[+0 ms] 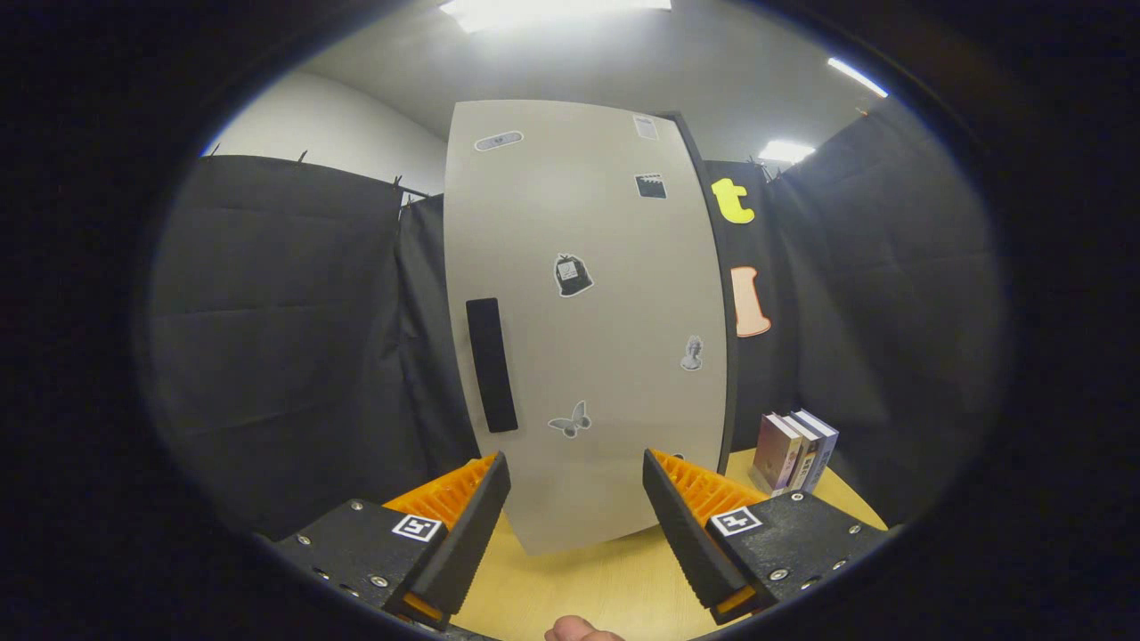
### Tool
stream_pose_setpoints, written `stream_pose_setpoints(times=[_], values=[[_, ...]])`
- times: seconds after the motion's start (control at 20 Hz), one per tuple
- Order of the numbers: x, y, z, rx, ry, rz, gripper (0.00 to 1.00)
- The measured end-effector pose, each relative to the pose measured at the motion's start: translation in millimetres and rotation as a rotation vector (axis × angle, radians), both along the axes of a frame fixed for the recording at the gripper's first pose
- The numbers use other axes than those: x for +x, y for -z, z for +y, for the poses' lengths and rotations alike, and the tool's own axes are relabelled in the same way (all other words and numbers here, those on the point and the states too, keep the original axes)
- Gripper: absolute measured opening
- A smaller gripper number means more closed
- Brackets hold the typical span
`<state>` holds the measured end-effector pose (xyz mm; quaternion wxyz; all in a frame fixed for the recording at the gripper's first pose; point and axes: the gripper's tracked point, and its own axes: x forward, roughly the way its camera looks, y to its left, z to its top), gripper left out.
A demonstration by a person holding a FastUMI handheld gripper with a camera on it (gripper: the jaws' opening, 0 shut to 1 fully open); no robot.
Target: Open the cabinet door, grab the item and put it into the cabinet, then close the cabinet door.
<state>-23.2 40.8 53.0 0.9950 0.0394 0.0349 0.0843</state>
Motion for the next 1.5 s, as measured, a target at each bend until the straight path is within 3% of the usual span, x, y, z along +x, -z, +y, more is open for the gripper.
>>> stream_pose_setpoints(times=[1.5], values=[[8,-4,-13,0.032,0.138,0.008,0.93]])
